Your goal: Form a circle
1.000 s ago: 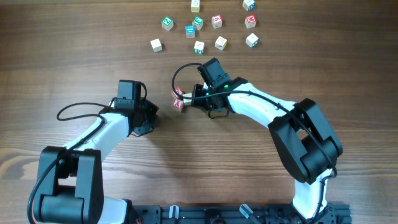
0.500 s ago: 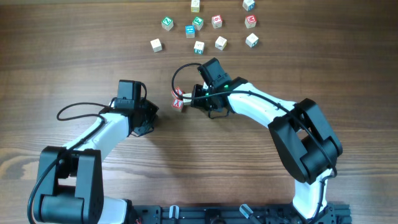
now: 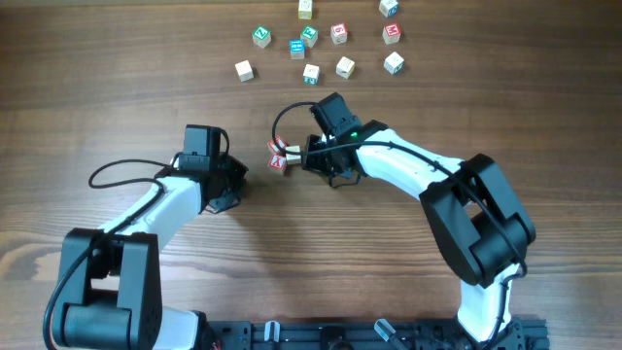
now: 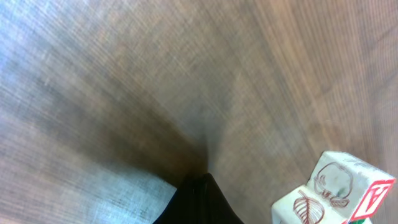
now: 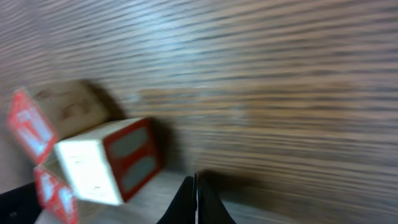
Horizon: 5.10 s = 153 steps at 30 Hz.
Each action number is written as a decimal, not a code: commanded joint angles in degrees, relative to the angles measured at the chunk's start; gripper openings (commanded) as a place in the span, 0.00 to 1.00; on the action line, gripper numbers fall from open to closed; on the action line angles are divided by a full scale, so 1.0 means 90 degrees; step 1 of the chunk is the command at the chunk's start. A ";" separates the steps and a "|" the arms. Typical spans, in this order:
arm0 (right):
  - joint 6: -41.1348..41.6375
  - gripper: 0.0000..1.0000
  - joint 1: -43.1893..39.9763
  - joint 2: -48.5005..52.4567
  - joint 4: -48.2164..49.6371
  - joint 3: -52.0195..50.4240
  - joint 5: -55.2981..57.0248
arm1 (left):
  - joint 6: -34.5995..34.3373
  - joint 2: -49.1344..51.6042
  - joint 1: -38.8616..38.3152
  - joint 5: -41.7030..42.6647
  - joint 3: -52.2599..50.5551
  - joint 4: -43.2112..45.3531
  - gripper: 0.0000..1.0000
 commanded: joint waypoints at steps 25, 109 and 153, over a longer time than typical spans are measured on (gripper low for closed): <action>-0.2268 0.05 -0.0260 0.1217 0.0325 0.2640 0.0056 | 0.0551 0.0299 0.0546 -0.0605 -0.0236 0.0231 0.04; -0.2271 0.05 0.0007 0.1474 -0.0658 0.2586 -0.0690 | 0.0554 0.0299 0.0546 -0.0607 -0.0236 0.0134 0.04; -0.1700 0.05 -0.0639 0.1472 -0.0721 0.2586 0.0022 | 0.0549 0.0299 0.0546 0.0512 -0.0236 0.1270 0.04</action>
